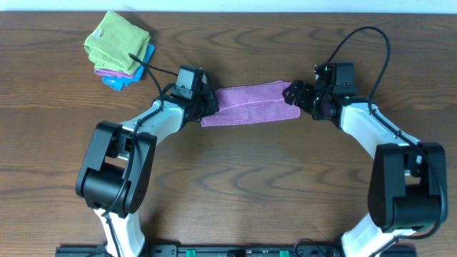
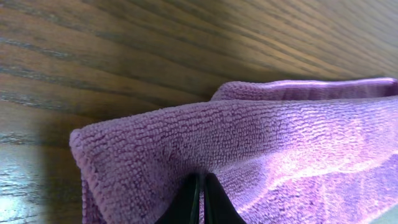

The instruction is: Fold the cloth

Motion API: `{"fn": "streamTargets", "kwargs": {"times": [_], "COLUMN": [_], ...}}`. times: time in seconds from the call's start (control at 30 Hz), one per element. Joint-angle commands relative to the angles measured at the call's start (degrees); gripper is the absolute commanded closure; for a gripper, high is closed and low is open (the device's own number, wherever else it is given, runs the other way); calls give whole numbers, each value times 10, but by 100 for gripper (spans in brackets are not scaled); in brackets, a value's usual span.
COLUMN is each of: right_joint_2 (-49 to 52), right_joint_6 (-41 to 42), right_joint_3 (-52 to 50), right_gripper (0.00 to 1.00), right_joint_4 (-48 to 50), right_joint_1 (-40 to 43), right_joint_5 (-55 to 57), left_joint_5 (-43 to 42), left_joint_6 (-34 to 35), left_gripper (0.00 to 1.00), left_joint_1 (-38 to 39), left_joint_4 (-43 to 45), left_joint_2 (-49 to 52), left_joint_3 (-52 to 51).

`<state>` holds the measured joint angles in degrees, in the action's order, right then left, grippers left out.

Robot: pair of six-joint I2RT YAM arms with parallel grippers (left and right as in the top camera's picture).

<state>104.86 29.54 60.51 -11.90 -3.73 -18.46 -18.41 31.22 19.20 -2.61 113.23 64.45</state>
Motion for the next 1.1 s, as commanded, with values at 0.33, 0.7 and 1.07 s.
{"fn": "streamTargets", "kwargs": {"times": [0.33, 0.7, 1.07], "right_joint_2": [40, 58, 89], "right_joint_6": [19, 31, 25], "right_joint_3": [3, 3, 3], "right_gripper": [18, 25, 51], "right_joint_4": [19, 54, 82], "right_joint_1": [-2, -27, -33], "right_joint_5": [-13, -8, 11], "left_joint_5": [19, 18, 8], "left_joint_6": [10, 14, 16], "left_gripper": [94, 94, 94], "left_joint_1": [0, 0, 0], "left_joint_4": [-5, -5, -13], "left_joint_2": [26, 26, 26], "left_joint_3": [7, 7, 7]}}
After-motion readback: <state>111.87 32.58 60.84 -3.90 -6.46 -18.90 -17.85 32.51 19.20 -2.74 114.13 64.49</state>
